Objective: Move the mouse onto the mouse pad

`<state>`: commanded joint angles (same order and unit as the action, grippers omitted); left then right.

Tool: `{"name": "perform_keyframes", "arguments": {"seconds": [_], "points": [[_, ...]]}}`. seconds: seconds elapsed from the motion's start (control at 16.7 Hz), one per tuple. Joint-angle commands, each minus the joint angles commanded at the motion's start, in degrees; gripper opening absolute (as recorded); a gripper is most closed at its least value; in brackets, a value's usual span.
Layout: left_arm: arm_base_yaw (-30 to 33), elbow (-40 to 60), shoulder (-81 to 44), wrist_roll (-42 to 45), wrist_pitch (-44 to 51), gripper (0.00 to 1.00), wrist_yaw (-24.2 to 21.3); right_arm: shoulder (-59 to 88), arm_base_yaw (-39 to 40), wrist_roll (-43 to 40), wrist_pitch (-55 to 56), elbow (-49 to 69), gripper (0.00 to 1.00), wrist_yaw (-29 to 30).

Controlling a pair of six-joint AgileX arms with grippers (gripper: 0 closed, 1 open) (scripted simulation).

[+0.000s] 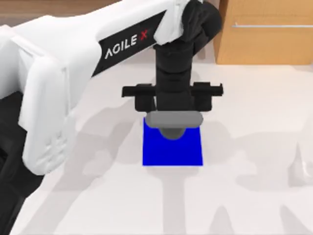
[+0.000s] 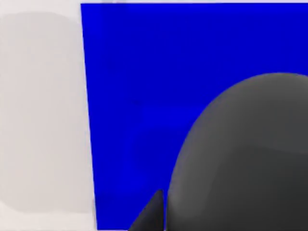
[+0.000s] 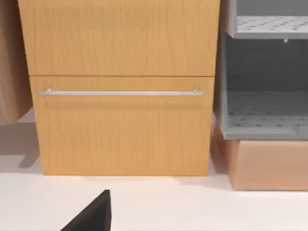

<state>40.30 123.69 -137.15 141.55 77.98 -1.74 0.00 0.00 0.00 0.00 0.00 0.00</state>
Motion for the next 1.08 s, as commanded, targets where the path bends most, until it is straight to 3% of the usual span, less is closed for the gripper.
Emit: {"name": "perform_keyframes", "arguments": {"seconds": [1.08], "points": [[0.29,-7.67,-1.19,-0.01,-8.93,0.0,0.06,0.0,0.0,0.0,0.0,0.0,1.0,0.0]]}}
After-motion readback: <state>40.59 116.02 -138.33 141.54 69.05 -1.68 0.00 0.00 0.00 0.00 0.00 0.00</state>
